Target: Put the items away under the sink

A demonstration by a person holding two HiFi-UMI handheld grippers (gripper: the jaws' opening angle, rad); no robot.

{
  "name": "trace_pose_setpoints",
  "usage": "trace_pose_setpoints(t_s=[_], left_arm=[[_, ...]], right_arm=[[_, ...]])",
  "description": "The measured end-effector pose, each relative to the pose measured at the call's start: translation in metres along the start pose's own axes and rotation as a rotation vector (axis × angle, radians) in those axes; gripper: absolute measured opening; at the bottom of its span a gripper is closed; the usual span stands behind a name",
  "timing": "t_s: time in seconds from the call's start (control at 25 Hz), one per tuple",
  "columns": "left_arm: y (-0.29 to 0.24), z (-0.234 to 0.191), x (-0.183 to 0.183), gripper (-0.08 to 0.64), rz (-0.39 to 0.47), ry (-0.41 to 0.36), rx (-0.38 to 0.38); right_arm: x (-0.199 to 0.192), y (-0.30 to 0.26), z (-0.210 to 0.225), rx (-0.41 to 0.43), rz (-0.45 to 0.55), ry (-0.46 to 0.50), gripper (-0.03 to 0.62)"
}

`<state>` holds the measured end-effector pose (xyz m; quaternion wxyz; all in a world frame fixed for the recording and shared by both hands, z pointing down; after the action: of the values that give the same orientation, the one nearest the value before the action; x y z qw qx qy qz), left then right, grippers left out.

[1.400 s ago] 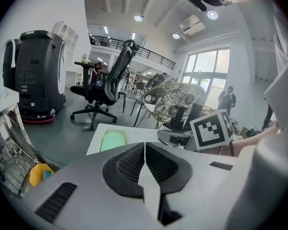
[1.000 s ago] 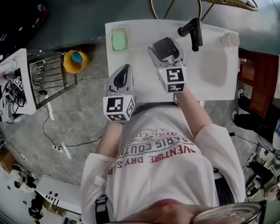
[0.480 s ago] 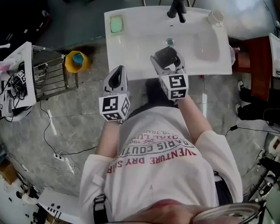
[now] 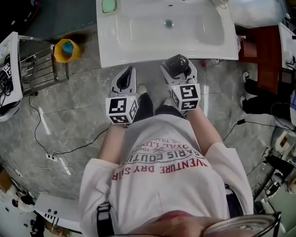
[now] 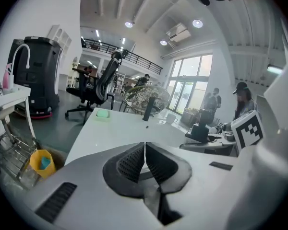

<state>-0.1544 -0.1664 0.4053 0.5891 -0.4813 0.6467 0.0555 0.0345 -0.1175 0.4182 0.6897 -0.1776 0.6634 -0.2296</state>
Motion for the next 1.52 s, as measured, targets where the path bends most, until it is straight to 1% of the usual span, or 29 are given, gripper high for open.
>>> trace_pose_setpoints(t_s=[0.12,0.36,0.56,0.72,0.84,0.96,1.08,1.2,1.32,1.44,1.52], left_arm=[[0.002,0.022,-0.025,0.028,-0.024,0.013,0.007],[0.004,0.061,-0.083,0.028,-0.065,0.039,0.066],[0.006,0.079,-0.122,0.028,-0.045,0.088,0.116],[-0.004,0.083,-0.152,0.028,-0.043,0.069,0.128],[-0.023,0.067,-0.176,0.028,-0.028,0.040,0.147],[-0.048,0.041,-0.201,0.028,-0.010,0.016,0.166],[-0.075,0.016,-0.227,0.028,0.018,-0.013,0.168],[-0.102,-0.009,-0.252,0.028,0.061,-0.057,0.159],[-0.135,-0.035,-0.276,0.028,0.106,-0.054,0.137],[-0.161,-0.053,-0.292,0.028,0.158,-0.099,0.135],[-0.172,-0.061,-0.299,0.028,0.194,-0.114,0.134]], right_arm=[[-0.027,0.013,0.004,0.032,-0.028,-0.005,0.379],[-0.088,0.036,0.015,0.102,-0.076,0.003,0.379],[-0.132,0.050,0.022,0.143,-0.116,0.044,0.379],[-0.166,0.050,0.029,0.163,-0.115,0.067,0.379],[-0.194,0.027,0.037,0.163,-0.098,0.072,0.379],[-0.225,-0.008,0.040,0.166,-0.078,0.075,0.379],[-0.261,-0.046,0.041,0.172,-0.050,0.083,0.379],[-0.295,-0.086,0.041,0.175,-0.011,0.090,0.378],[-0.325,-0.127,0.047,0.165,0.022,0.090,0.379],[-0.354,-0.159,0.053,0.149,0.042,0.097,0.379],[-0.365,-0.176,0.055,0.137,0.057,0.108,0.378]])
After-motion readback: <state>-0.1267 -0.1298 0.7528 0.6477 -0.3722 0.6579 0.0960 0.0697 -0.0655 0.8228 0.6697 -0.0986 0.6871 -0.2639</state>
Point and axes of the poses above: the fingertips, and each gripper's own axes: y backward along the fingers, z to its right, x out of its top, the point moved 6 cm from there along y, backward along the fingers, and after that the axes turned 4 degrees about -z, right-handed, at the moved point
